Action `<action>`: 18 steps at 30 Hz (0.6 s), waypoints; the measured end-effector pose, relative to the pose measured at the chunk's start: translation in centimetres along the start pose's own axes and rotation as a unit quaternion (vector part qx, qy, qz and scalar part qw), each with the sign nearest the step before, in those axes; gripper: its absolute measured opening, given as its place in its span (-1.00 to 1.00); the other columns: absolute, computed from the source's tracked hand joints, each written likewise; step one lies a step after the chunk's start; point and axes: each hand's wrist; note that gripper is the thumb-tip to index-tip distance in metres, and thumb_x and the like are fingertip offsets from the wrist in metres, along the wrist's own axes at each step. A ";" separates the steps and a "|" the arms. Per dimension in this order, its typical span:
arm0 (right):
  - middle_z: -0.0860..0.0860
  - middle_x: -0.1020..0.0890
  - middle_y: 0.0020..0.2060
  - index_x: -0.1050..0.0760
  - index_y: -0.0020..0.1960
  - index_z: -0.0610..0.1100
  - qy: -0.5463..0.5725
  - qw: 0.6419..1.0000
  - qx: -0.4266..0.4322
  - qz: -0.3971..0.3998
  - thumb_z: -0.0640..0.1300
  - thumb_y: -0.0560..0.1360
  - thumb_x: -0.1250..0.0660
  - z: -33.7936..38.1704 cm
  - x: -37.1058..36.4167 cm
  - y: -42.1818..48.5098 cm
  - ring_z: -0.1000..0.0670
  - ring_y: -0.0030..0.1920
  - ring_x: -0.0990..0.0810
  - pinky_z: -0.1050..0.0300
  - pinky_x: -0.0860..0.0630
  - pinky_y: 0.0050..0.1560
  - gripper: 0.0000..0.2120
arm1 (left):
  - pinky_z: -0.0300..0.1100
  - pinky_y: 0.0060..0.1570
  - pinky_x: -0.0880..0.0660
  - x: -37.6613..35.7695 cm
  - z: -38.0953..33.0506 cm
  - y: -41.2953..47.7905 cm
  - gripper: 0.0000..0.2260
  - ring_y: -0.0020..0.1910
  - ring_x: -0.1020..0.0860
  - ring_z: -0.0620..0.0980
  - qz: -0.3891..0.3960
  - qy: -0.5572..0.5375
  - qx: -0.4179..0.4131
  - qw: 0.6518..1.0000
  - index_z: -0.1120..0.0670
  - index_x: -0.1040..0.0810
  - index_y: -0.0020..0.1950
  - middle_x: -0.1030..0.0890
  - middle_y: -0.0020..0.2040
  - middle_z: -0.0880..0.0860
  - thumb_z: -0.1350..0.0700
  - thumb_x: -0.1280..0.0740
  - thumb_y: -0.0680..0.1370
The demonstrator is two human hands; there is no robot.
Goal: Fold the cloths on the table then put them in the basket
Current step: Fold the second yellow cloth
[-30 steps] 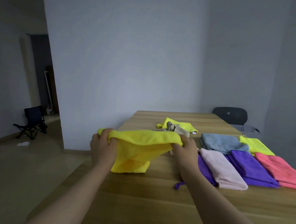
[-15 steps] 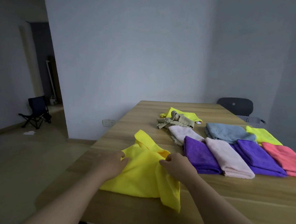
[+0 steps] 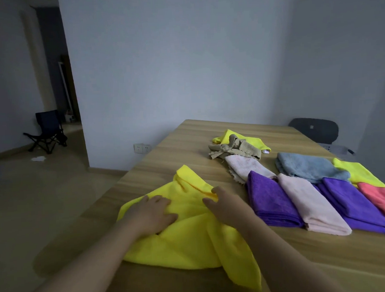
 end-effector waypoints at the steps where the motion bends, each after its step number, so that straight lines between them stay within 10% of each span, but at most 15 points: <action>1: -0.08 -0.51 0.21 -0.32 0.36 -0.08 -0.037 0.999 -0.010 0.010 0.17 0.56 -0.10 -0.1 0.6 0.0 -0.13 0.19 -0.50 -0.07 -0.44 0.21 -0.53 | -0.06 0.32 -0.28 0.6 0.3 0.0 -0.48 0.44 -0.24 0.07 0.010 -0.015 0.012 1.000 -0.04 -0.26 0.44 -0.26 0.48 0.00 -0.27 -0.08 0.55; 6: -0.02 -0.55 0.01 -0.46 0.13 -0.13 -0.139 0.990 -0.004 -0.019 0.11 0.56 -0.11 0.1 1.7 -0.8 -0.09 0.06 -0.54 0.03 -0.46 -0.01 -0.63 | -0.07 0.15 -0.41 2.5 0.0 0.4 -0.48 0.20 -0.45 0.13 -0.135 0.013 0.058 0.989 0.02 -0.54 0.15 -0.54 0.20 0.11 -0.28 0.05 0.57; 12: -0.03 -0.45 0.31 -0.37 0.37 -0.01 -0.048 0.989 0.113 0.081 0.06 0.58 -0.14 0.5 -1.2 -1.2 -0.07 0.28 -0.42 0.06 -0.36 0.25 -0.61 | -0.01 0.46 0.00 -2.3 -0.6 -0.5 -0.53 0.52 -0.01 0.01 -0.066 0.011 -0.007 0.998 -0.20 -0.03 0.51 -0.02 0.55 -0.07 -0.22 0.06 0.60; 18: -0.08 -0.49 0.19 -0.30 0.38 -0.09 -0.093 0.993 0.036 0.069 -0.18 0.57 -0.10 -2.4 0.7 -0.4 -0.02 0.02 -0.49 0.16 -0.44 -0.02 -0.62 | -0.09 0.25 -0.28 -1.0 0.7 -0.3 -0.72 0.31 -0.34 0.01 -0.153 -0.072 0.017 0.985 -0.19 -0.41 0.26 -0.39 0.34 -0.11 -0.16 -0.10 0.59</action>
Point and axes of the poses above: each hand's wrist, its own y-axis towards the middle knuckle, its own x-axis out of the back of the hand, z = x × y
